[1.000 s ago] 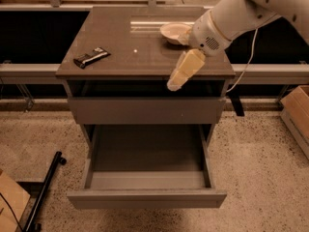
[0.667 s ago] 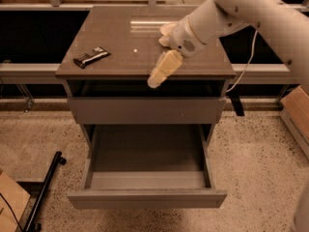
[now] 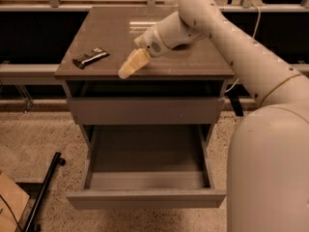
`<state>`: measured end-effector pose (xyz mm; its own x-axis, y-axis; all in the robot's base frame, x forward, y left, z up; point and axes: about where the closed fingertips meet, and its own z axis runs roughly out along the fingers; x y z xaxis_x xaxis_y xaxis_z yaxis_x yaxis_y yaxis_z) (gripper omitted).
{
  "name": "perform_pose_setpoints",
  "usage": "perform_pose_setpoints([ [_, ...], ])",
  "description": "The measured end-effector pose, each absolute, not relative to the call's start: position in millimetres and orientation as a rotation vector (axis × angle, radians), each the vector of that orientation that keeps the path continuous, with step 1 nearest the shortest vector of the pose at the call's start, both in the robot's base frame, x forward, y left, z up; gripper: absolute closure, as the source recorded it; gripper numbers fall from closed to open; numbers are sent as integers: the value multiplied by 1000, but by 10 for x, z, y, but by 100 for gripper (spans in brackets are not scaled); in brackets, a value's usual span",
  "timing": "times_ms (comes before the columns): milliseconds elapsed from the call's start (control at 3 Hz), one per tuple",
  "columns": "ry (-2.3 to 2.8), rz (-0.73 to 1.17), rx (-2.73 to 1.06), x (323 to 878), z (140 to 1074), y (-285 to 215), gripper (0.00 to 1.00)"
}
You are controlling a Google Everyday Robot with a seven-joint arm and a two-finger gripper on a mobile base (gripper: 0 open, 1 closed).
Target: Place rxbar chocolate into middle drawer
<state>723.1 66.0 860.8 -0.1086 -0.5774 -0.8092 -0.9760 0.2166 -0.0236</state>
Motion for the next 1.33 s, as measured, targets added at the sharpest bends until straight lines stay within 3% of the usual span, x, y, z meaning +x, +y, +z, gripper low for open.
perform_pose_setpoints([
  [1000, 1698, 731, -1347, 7607, 8663, 1055, 0],
  [1333, 1629, 731, -1365, 7778, 8569, 1469, 0],
])
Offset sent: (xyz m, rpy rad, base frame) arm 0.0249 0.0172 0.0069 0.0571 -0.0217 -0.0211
